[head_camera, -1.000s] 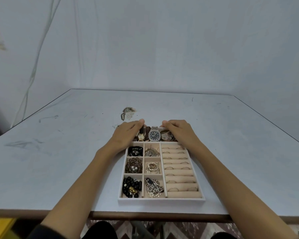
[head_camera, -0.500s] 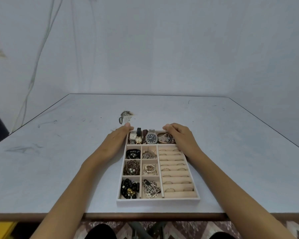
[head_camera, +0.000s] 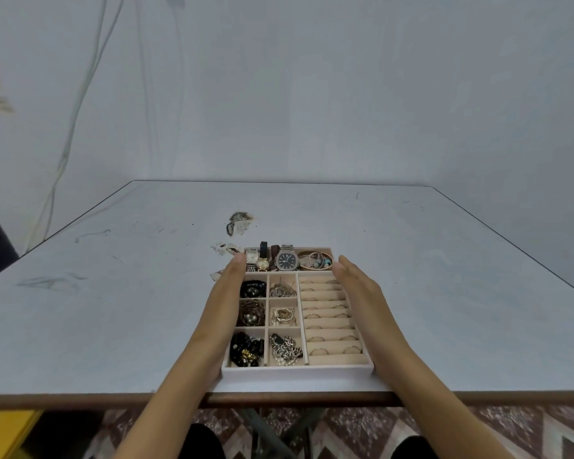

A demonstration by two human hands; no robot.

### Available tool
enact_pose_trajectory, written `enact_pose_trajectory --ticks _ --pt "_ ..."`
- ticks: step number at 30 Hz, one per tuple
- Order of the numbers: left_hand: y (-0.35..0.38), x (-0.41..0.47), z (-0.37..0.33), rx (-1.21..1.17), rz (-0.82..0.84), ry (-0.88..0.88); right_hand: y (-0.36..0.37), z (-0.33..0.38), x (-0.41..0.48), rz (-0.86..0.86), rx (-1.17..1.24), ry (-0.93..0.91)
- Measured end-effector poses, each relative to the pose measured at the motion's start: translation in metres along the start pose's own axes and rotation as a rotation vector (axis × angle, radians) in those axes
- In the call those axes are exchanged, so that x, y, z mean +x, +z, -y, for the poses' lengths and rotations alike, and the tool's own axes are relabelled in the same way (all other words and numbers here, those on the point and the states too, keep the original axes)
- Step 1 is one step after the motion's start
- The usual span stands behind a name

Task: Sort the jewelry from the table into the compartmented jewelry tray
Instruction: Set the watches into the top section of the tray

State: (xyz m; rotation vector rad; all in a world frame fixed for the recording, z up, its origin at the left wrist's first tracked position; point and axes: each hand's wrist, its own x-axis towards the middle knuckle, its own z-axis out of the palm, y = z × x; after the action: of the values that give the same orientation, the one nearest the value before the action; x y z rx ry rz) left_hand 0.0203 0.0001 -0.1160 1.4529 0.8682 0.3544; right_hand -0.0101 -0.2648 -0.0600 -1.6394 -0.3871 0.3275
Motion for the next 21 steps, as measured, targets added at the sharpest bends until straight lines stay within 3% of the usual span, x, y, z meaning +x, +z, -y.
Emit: enact_pose_trajectory --ticks 5,7,11,13,21 --pt "0.002 -0.040 -0.004 0.005 0.021 -0.016 0.003 0.001 -0.010 0.025 -0.062 0.017" --pt "0.001 -0.055 -0.010 0.002 0.006 0.087 0.003 0.004 -0.012 0.033 -0.045 0.006" --pt "-0.014 -0.111 -0.002 0.039 0.130 0.350 0.003 0.005 -0.013 0.036 -0.017 0.008" --pt "-0.012 -0.150 0.000 -0.013 0.190 0.390 0.003 0.006 -0.013 0.038 -0.001 -0.002" --pt "-0.012 -0.154 0.002 -0.184 0.232 0.398 0.002 0.009 -0.008 0.063 0.027 -0.021"
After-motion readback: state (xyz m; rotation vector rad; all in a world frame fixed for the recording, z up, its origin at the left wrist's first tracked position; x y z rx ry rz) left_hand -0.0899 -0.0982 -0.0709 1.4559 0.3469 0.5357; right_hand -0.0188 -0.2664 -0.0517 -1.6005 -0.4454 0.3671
